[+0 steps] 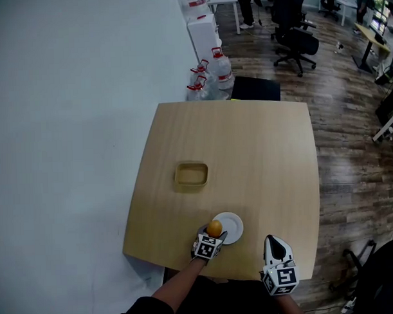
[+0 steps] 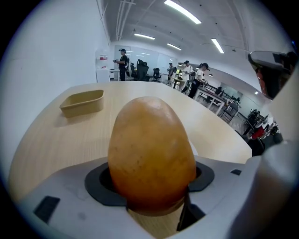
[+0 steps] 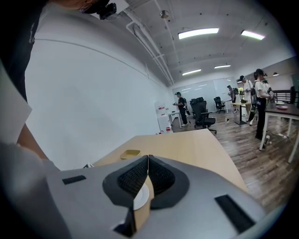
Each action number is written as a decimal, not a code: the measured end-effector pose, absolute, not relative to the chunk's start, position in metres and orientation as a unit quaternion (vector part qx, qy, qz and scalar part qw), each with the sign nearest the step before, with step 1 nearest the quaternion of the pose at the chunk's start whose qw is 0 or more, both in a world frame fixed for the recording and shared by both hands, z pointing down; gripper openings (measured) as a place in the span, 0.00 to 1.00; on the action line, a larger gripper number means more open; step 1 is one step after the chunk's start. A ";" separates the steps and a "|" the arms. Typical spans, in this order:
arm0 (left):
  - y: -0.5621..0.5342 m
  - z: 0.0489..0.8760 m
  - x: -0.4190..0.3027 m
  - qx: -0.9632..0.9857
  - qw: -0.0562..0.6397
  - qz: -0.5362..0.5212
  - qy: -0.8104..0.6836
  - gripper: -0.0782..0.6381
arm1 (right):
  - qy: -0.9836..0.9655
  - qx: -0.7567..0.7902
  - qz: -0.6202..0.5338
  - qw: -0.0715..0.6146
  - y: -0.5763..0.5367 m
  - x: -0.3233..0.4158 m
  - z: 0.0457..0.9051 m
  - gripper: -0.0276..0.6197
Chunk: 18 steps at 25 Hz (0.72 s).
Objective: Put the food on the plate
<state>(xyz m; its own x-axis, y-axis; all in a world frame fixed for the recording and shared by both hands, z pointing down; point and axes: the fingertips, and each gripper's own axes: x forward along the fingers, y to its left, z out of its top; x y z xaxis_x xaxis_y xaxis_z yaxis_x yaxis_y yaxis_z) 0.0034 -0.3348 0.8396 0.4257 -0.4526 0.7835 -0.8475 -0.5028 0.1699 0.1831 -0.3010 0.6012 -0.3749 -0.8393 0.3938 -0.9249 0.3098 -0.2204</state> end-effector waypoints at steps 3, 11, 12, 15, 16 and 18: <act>-0.335 0.849 0.002 0.790 0.278 0.364 -0.407 0.53 | -0.800 0.553 0.210 0.102 -0.301 0.188 0.602 0.14; -0.338 0.856 0.013 0.790 0.251 0.407 -0.383 0.53 | -0.787 0.571 0.211 0.097 -0.304 0.201 0.605 0.14; -0.337 0.856 0.014 0.791 0.250 0.408 -0.382 0.54 | -0.787 0.571 0.211 0.098 -0.304 0.201 0.605 0.14; -0.335 0.854 0.018 0.796 0.251 0.400 -0.380 0.56 | -0.787 0.572 0.211 0.101 -0.304 0.202 0.606 0.14; -0.335 0.852 0.020 0.798 0.249 0.397 -0.378 0.56 | -0.786 0.572 0.211 0.101 -0.304 0.202 0.606 0.14; -0.336 0.849 0.024 0.804 0.249 0.391 -0.372 0.57 | -0.785 0.573 0.212 0.101 -0.306 0.202 0.606 0.14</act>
<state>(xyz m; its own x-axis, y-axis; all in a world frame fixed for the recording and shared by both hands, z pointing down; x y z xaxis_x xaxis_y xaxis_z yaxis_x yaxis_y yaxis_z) 0.0242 -0.3361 0.8492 0.4177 -0.4034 0.8141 -0.7928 -0.5995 0.1097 0.2024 -0.3058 0.6059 -0.3225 -0.8570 0.4019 -0.9428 0.2529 -0.2172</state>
